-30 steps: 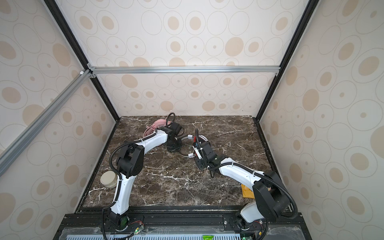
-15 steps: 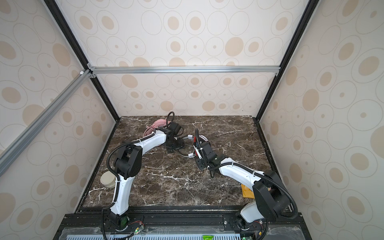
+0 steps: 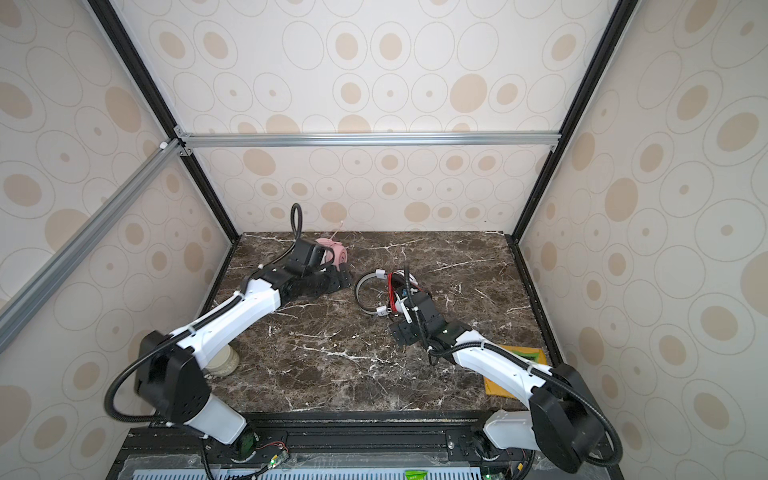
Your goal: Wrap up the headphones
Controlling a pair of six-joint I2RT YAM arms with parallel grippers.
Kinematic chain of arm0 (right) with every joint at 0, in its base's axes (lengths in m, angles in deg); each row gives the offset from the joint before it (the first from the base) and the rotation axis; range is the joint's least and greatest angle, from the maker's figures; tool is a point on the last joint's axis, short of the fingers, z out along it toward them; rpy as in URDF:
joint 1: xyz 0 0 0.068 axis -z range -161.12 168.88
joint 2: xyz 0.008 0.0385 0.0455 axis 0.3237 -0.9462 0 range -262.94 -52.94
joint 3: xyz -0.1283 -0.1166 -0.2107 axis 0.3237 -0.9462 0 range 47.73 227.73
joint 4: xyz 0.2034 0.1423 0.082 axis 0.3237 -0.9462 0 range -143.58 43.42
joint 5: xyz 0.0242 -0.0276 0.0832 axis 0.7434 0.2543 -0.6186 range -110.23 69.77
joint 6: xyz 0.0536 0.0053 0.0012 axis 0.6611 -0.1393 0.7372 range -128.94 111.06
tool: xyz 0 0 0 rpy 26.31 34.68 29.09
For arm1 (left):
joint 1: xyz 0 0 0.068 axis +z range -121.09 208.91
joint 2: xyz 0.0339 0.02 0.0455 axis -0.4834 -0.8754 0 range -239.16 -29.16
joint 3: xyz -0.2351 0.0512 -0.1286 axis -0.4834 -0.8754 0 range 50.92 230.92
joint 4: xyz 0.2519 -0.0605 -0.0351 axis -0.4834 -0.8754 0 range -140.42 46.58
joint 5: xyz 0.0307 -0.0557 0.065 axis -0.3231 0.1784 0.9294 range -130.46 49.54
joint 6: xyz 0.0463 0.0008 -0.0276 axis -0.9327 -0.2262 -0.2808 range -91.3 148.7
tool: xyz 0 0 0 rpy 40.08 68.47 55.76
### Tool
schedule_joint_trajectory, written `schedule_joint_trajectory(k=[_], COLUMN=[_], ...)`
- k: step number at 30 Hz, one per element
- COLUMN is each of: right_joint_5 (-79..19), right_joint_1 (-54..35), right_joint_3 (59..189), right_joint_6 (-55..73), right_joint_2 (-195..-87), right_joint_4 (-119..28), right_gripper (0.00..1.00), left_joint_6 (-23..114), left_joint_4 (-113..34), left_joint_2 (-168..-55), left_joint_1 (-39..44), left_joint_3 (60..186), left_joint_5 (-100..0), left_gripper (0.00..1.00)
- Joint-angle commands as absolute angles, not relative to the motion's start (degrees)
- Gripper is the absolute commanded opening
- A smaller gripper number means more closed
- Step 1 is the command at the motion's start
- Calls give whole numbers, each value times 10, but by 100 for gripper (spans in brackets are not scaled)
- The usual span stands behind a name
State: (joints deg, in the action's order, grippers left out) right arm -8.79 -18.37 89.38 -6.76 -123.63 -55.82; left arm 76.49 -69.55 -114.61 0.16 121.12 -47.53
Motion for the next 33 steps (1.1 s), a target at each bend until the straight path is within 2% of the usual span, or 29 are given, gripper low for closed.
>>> schedule_joint_trajectory(k=[1,8,14,16,21,24,27,29,33], right_joint_5=[-79,-37,-14,-11,8,45,127,189,231], right_joint_1=[-190,-222,-249,-250,-250,-249,-250,-249,-247], right_joint_3=[861,822,806,801,781,764,737,705,638], right_joint_6=[-67,-61,-52,-46,-21,-5,-9,-54,-217], right_joint_2=[-1188,-1097,-1025,-1002,-930,-888,-852,-829,-823], right_joint_4=[-523,-519,-540,-551,-566,-565,-542,-485,-332], right_gripper=[100,100,100,100,100,100,100,100,100], left_joint_6=[796,783,715,683,638,598,553,518,414], left_joint_4=[-618,-497,-453,-432,-413,-366,-310,-277,-180], left_joint_2=[-1058,-814,-662,-656,-678,-657,-635,-628,-625], left_joint_1=[2,3,4,4,4,4,5,5,5], left_joint_3=[1087,882,800,788,769,734,698,678,633], left_joint_5=[-450,-345,-229,-233,-161,-85,-5,48,129], left_gripper=[98,98,98,98,98,98,98,98,98])
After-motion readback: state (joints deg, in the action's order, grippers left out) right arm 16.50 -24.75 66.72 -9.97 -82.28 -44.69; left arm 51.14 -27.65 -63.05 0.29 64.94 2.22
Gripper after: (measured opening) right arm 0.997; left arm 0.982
